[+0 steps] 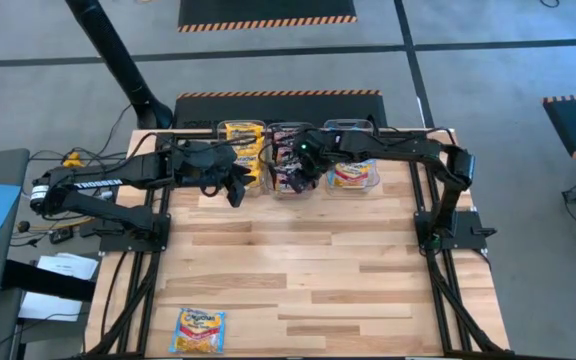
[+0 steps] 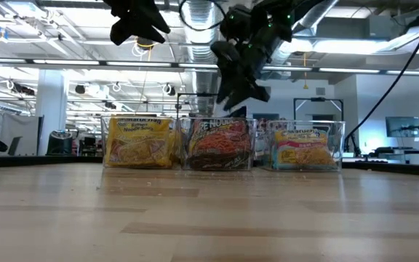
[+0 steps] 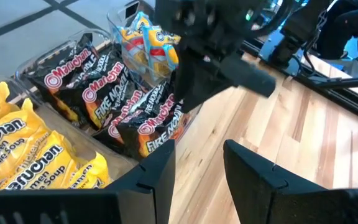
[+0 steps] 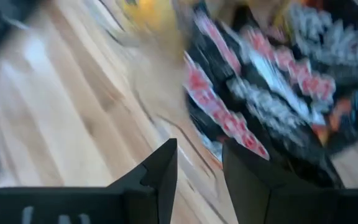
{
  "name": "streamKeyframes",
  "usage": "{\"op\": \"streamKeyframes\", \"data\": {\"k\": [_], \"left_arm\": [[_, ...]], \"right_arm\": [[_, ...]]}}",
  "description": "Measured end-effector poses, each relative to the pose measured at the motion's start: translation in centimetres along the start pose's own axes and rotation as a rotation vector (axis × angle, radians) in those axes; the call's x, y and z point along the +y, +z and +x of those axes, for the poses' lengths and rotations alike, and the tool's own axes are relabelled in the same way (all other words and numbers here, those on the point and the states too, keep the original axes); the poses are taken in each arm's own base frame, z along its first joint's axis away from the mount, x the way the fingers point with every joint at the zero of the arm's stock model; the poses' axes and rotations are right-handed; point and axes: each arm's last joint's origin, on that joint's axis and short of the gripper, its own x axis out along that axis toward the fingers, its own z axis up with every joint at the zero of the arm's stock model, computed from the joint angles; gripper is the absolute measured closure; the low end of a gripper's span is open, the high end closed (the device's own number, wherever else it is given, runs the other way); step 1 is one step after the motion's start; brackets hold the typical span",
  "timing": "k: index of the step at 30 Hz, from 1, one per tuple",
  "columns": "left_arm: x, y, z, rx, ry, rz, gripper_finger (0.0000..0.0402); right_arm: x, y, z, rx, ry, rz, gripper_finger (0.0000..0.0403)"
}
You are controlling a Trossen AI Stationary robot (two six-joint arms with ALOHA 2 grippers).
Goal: Sort Maruchan noodles
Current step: Put the black noodle pack in the middle transparent bin, then put the blue noodle pack in the right transparent bin
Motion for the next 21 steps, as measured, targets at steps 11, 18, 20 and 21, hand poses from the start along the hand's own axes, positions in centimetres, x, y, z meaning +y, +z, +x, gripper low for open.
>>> {"op": "streamKeyframes", "data": {"k": [11,18,20,21], "left_arm": [[0.0,-0.3,-1.8,0.072,-0.166,0.041,0.0280],[0.2,-1.1,-3.4,0.208,-0.281,-0.023,0.0280],[0.3,-1.4,-3.9,0.243,-0.318,-0.035,0.0280],[0.3,-1.5,-4.1,0.266,-0.333,-0.042,0.0280]], "right_arm": [[2.2,0.4,-6.3,-0.173,0.100,-0.050,0.0253],[4.4,-0.7,-8.5,-0.198,0.178,-0.025,0.0253],[5.0,-1.3,-8.6,-0.181,0.190,-0.021,0.0253],[5.5,-1.4,-8.6,-0.182,0.202,-0.021,0.0253]]}}
